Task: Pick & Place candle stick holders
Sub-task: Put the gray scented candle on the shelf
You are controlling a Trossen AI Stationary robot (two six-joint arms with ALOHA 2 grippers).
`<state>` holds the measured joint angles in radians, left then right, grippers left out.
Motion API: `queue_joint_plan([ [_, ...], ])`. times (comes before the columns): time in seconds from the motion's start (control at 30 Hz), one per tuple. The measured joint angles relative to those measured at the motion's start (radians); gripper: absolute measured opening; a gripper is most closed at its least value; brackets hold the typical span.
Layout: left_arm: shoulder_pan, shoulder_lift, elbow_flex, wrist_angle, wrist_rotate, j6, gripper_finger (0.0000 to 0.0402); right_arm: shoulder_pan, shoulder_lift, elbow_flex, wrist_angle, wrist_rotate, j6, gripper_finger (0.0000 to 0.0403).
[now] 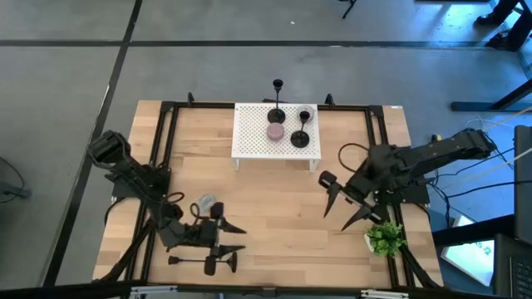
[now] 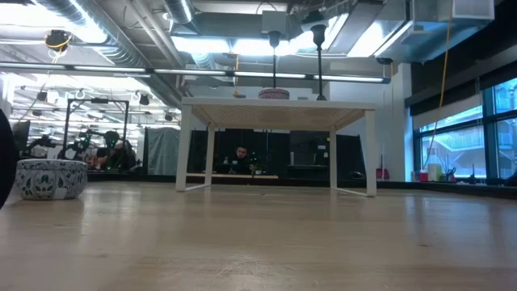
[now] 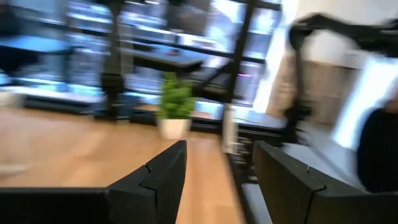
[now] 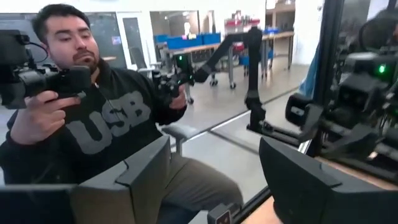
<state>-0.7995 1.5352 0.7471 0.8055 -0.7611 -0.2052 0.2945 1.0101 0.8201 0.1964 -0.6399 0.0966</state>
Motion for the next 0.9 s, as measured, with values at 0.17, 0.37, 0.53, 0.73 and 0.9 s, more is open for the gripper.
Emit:
queue_joint_plan([
  [0.17, -0.078, -0.024, 0.0, -0.109, -0.265, -0.057, 0.0182, 0.016, 0.056, 0.055, -0.073, 0.001, -0.009, 0.025],
  [0.37, -0.12, -0.078, 0.0, -0.361, -0.329, -0.286, 0.0182, 0.027, 0.07, 0.067, -0.089, 0.016, -0.011, 0.025],
  [0.53, -0.125, -0.094, 0.0, -0.612, -0.329, -0.505, 0.0182, 0.027, 0.07, 0.067, -0.089, 0.016, -0.011, 0.025],
  [0.73, -0.126, -0.095, 0.0, -1.005, -0.258, -0.885, 0.0182, 0.027, 0.07, 0.067, -0.095, 0.016, -0.011, 0.025],
  [0.9, -0.156, -0.095, -0.001, -1.208, -0.21, -1.131, 0.0182, 0.027, 0.07, 0.067, -0.112, 0.018, -0.011, 0.025],
])
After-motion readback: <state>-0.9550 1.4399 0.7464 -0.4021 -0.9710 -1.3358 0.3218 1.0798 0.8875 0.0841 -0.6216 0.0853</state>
